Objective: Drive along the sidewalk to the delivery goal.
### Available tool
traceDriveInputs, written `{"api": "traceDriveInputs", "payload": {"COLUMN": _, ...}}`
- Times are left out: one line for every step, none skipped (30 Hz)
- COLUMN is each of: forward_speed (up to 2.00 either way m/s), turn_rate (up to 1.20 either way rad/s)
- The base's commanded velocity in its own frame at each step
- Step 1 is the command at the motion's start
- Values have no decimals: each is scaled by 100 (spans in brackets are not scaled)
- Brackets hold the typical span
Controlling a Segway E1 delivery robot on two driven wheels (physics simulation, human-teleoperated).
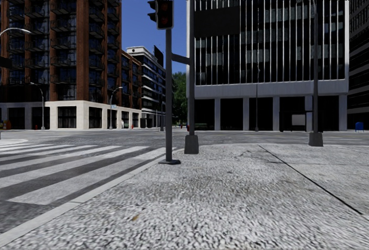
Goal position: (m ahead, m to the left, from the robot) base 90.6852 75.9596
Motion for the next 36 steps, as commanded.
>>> {"api": "traceDriveInputs", "payload": {"forward_speed": 200, "turn_rate": 58}}
{"api": "traceDriveInputs", "payload": {"forward_speed": 200, "turn_rate": 59}}
{"api": "traceDriveInputs", "payload": {"forward_speed": 200, "turn_rate": 59}}
{"api": "traceDriveInputs", "payload": {"forward_speed": 200, "turn_rate": 59}}
{"api": "traceDriveInputs", "payload": {"forward_speed": 200, "turn_rate": 59}}
{"api": "traceDriveInputs", "payload": {"forward_speed": 200, "turn_rate": 59}}
{"api": "traceDriveInputs", "payload": {"forward_speed": 200, "turn_rate": 59}}
{"api": "traceDriveInputs", "payload": {"forward_speed": 200, "turn_rate": 59}}
{"api": "traceDriveInputs", "payload": {"forward_speed": 200, "turn_rate": 59}}
{"api": "traceDriveInputs", "payload": {"forward_speed": 200, "turn_rate": 59}}
{"api": "traceDriveInputs", "payload": {"forward_speed": 200, "turn_rate": 59}}
{"api": "traceDriveInputs", "payload": {"forward_speed": 200, "turn_rate": 59}}
{"api": "traceDriveInputs", "payload": {"forward_speed": 200, "turn_rate": 59}}
{"api": "traceDriveInputs", "payload": {"forward_speed": 200, "turn_rate": 59}}
{"api": "traceDriveInputs", "payload": {"forward_speed": 200, "turn_rate": 59}}
{"api": "traceDriveInputs", "payload": {"forward_speed": 200, "turn_rate": 59}}
{"api": "traceDriveInputs", "payload": {"forward_speed": 200, "turn_rate": 59}}
{"api": "traceDriveInputs", "payload": {"forward_speed": 200, "turn_rate": 59}}
{"api": "traceDriveInputs", "payload": {"forward_speed": 200, "turn_rate": 59}}
{"api": "traceDriveInputs", "payload": {"forward_speed": 200, "turn_rate": 59}}
{"api": "traceDriveInputs", "payload": {"forward_speed": 200, "turn_rate": 59}}
{"api": "traceDriveInputs", "payload": {"forward_speed": 200, "turn_rate": 59}}
{"api": "traceDriveInputs", "payload": {"forward_speed": 200, "turn_rate": 59}}
{"api": "traceDriveInputs", "payload": {"forward_speed": 200, "turn_rate": 59}}
{"api": "traceDriveInputs", "payload": {"forward_speed": 200, "turn_rate": 59}}
{"api": "traceDriveInputs", "payload": {"forward_speed": 200, "turn_rate": 59}}
{"api": "traceDriveInputs", "payload": {"forward_speed": 200, "turn_rate": 59}}
{"api": "traceDriveInputs", "payload": {"forward_speed": 200, "turn_rate": 59}}
{"api": "traceDriveInputs", "payload": {"forward_speed": 200, "turn_rate": 59}}
{"api": "traceDriveInputs", "payload": {"forward_speed": 200, "turn_rate": 59}}
{"api": "traceDriveInputs", "payload": {"forward_speed": 200, "turn_rate": 59}}
{"api": "traceDriveInputs", "payload": {"forward_speed": 200, "turn_rate": 59}}
{"api": "traceDriveInputs", "payload": {"forward_speed": 200, "turn_rate": 59}}
{"api": "traceDriveInputs", "payload": {"forward_speed": 200, "turn_rate": 59}}
{"api": "traceDriveInputs", "payload": {"forward_speed": 200, "turn_rate": 59}}
{"api": "traceDriveInputs", "payload": {"forward_speed": 200, "turn_rate": 59}}
